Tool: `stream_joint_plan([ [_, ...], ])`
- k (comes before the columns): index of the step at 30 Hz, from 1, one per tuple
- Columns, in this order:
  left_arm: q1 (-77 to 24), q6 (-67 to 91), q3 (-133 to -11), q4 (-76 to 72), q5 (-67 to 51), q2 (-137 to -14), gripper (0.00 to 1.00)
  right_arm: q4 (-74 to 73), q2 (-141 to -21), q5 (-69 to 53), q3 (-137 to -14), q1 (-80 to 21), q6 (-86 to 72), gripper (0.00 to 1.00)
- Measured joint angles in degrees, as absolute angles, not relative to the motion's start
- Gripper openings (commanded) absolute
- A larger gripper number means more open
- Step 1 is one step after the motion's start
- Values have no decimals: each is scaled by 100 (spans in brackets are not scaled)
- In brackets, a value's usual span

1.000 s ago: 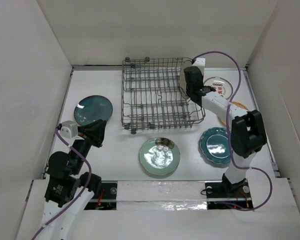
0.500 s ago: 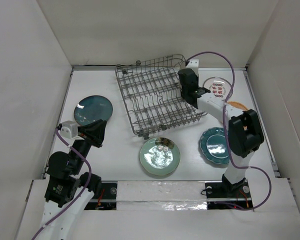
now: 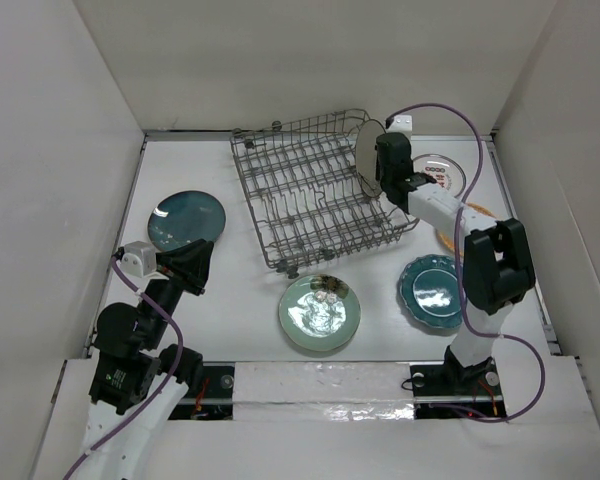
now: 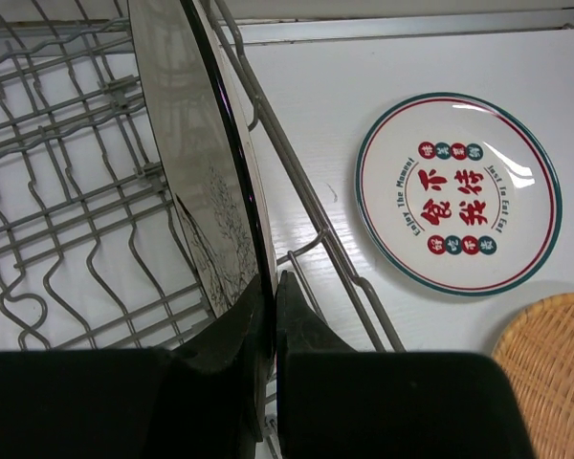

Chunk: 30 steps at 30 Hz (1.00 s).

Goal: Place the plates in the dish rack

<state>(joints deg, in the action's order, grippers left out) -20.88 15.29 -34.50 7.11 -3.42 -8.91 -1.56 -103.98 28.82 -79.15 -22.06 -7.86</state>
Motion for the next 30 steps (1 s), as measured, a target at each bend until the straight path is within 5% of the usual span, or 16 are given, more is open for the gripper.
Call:
stream_joint_plan([
  [7, -2088, 1529, -3450, 709, -344, -945, 19, -692, -10514, 2322, -8466, -2145, -703, 22],
  [15, -2088, 1529, -3450, 709, -344, -954, 19, -829, -10547, 2058, -8523, -2139, -947, 50],
  [30, -2088, 1529, -3450, 709, -351, -967, 19, -875, -9417, 1822, -8071, -2132, -1321, 78],
])
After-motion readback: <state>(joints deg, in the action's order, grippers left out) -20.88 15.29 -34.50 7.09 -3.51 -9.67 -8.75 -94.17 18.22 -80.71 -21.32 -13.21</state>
